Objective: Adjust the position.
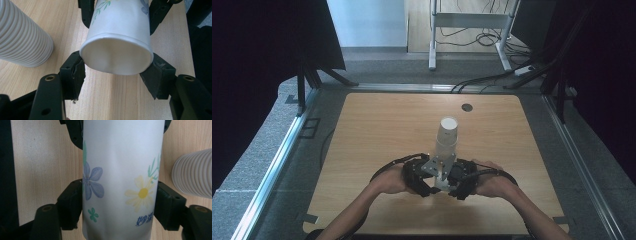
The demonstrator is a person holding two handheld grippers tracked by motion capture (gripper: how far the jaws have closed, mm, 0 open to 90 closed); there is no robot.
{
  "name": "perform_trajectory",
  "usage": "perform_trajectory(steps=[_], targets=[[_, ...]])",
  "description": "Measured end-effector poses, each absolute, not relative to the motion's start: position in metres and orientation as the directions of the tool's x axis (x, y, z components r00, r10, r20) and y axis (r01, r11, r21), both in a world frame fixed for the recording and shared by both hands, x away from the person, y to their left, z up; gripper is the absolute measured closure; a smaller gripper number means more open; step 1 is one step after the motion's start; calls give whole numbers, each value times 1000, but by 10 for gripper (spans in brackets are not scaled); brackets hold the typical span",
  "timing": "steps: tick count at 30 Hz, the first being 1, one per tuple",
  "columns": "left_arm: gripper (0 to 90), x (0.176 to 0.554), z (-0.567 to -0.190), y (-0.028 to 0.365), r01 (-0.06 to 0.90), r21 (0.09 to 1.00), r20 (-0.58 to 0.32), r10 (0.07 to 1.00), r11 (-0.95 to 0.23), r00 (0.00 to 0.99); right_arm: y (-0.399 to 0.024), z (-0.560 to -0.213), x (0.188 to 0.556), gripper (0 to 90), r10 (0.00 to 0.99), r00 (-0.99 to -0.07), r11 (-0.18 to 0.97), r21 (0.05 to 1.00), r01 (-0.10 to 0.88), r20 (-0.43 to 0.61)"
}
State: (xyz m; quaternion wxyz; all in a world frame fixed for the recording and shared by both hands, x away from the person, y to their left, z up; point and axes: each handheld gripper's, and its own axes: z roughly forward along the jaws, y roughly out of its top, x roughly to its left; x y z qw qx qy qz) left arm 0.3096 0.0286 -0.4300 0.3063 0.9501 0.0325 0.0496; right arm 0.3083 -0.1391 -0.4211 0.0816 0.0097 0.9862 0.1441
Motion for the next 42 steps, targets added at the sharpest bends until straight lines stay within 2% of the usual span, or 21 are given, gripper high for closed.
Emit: perform_trajectory(steps=[2, 3, 11, 12, 14, 16, 17, 19, 23, 28, 42], targets=[[374, 307, -432, 27, 63, 612, 53, 121, -788, 991, -139, -422, 307, 355, 44, -990, 959, 285, 4, -136], [374, 310, -430, 28, 28, 582, 76, 88, -813, 993, -139, -422, 307, 362, 43, -990, 959, 285, 3, -134], [365, 309, -431, 26, 31, 584, 65, 85, -811, 994, -141, -423, 307, 375, 40, -990, 960, 281, 1, -134], [356, 307, -432, 25, 58, 608, 46, 108, -792, 993, -141, -422, 306, 376, 47, -990, 960, 281, 7, -135], [318, 310, -430, 27, 27, 591, 65, 81, -806, 995, -143, -422, 306, 373, 49, -990, 954, 299, 9, -129], [299, 309, -430, 28, 69, 633, 32, 115, -771, 993, -144, -421, 305, 373, 56, -990, 952, 304, 15, -127], [246, 310, -428, 30, 78, 648, 26, 125, -757, 992, -147, -420, 307, 373, 40, -993, 934, 358, -4, -115], [209, 311, -426, 32, 84, 667, 17, 129, -740, 992, -149, -418, 307, 373, 55, -993, 924, 383, 12, -100], [176, 313, -421, 36, 87, 693, 5, 125, -716, 992, -154, -414, 306, 372, 86, -993, 891, 453, 40, -80], [170, 313, -415, 43, 126, 757, -47, 138, -641, 989, -163, -412, 307, 372, 107, -992, 850, 524, 59, -62], [167, 315, -408, 53, 166, 839, -102, 150, -519, 984, -182, -422, 303, 371, 158, -987, 700, 703, 124, 17]])
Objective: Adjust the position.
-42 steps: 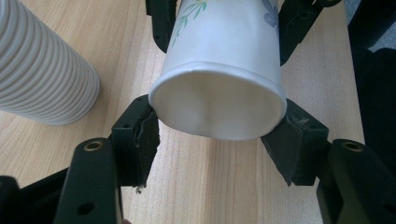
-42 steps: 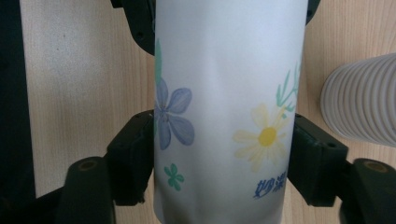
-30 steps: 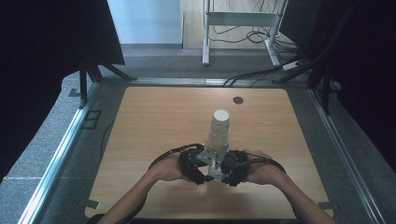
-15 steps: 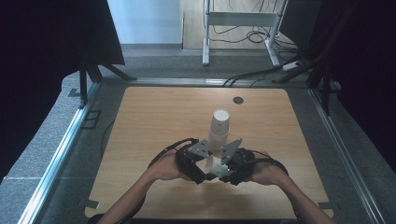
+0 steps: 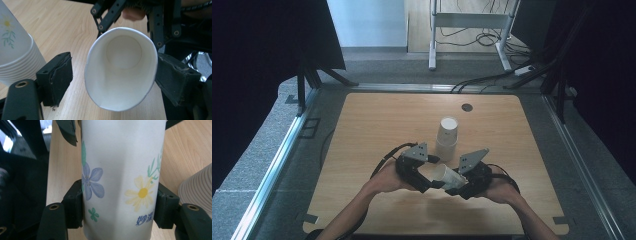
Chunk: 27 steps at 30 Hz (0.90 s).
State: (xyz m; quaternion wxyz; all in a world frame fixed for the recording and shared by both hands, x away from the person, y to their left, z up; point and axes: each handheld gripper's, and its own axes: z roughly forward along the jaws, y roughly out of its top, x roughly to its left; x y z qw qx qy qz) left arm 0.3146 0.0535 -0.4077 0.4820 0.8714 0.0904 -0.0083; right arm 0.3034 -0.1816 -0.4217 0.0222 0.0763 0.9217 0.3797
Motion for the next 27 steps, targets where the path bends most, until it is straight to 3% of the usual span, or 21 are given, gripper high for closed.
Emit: perform_trajectory(steps=[13, 27], targets=[[196, 314, -410, 53, 164, 870, -120, 123, -466, 985, -193, -437, 300, 372, 186, -982, 549, 824, 138, 41], [280, 316, -414, 53, 171, 886, -151, 81, -432, 985, -195, -445, 299, 371, 164, -985, 492, 861, 129, 54]])
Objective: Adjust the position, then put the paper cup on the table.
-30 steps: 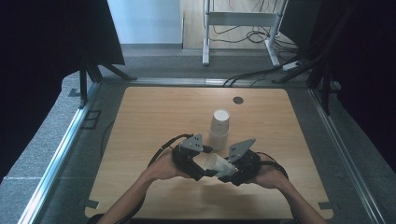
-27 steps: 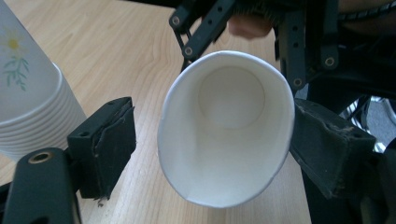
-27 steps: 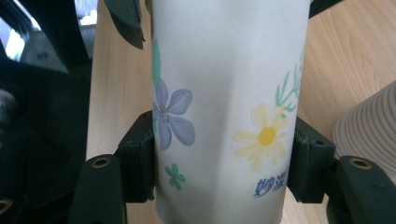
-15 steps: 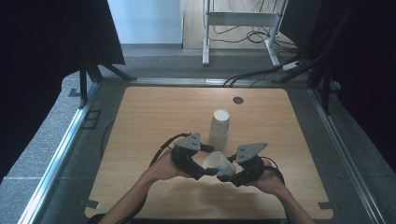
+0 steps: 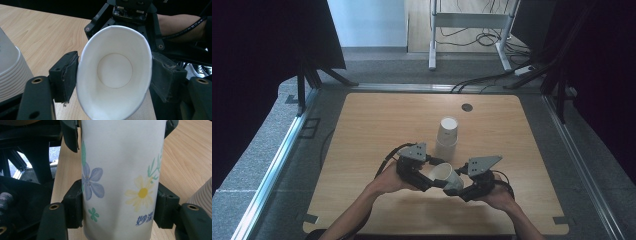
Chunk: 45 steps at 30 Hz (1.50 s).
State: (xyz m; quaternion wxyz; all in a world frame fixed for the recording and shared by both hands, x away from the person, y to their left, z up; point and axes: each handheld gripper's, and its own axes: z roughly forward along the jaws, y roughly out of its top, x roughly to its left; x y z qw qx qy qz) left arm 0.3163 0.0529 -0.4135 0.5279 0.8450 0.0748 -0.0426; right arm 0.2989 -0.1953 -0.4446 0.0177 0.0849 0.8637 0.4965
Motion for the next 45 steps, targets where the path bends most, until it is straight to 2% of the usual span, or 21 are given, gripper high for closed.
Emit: perform_trajectory(steps=[26, 27, 28, 29, 33, 36, 38, 45], targets=[[353, 314, -413, 52, 139, 881, -116, 79, -453, 990, -194, -447, 301, 353, 152, -987, 506, 853, 125, 54], [353, 314, -413, 52, 138, 880, -115, 78, -455, 990, -194, -447, 302, 315, 159, -986, 509, 851, 131, 57], [353, 314, -412, 52, 137, 879, -115, 76, -456, 990, -194, -447, 302, 315, 159, -986, 509, 851, 131, 57], [353, 313, -412, 52, 133, 879, -111, 75, -459, 991, -194, -448, 302, 248, 168, -984, 515, 847, 133, 52], [353, 313, -410, 51, 122, 872, -95, 80, -473, 992, -193, -449, 303, 123, 202, -978, 528, 836, 150, 48], [352, 313, -407, 51, 119, 866, -84, 95, -486, 992, -194, -448, 304, 120, 222, -974, 531, 832, 164, 50], [351, 314, -406, 52, 116, 859, -74, 102, -498, 992, -195, -449, 305, 71, 251, -967, 550, 816, 177, 41], [348, 315, -406, 52, 117, 830, -51, 134, -545, 990, -194, -450, 304, 25, 279, -960, 595, 784, 178, 6]])
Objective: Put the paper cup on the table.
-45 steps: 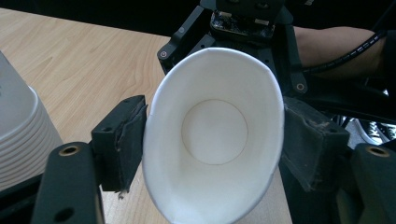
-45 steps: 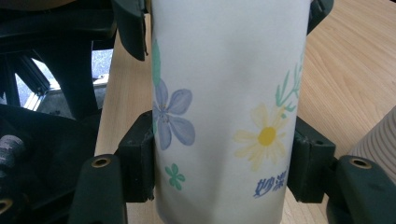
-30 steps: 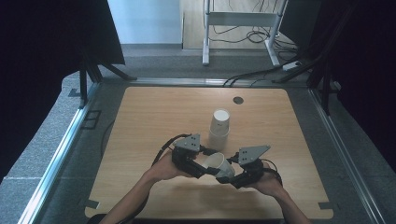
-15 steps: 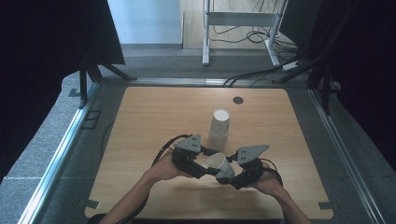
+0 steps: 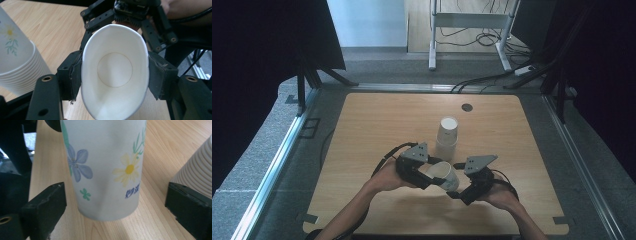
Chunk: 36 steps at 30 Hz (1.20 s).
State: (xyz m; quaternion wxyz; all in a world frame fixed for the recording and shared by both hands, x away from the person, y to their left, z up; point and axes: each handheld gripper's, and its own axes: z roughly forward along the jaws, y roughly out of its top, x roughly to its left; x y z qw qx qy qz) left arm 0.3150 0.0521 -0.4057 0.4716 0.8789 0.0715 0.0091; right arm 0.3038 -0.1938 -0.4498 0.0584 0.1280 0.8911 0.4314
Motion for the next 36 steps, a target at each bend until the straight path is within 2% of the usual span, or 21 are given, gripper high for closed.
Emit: perform_trajectory(steps=[11, 36], targets=[[346, 321, -403, 55, 139, 780, -16, 203, -610, 979, -196, -451, 303, 12, 343, -939, 617, 760, 205, -25], [346, 334, -395, 67, 222, 698, 33, 341, -681, 940, -222, -460, 300, 15, 472, -881, 570, 771, 286, -22]])
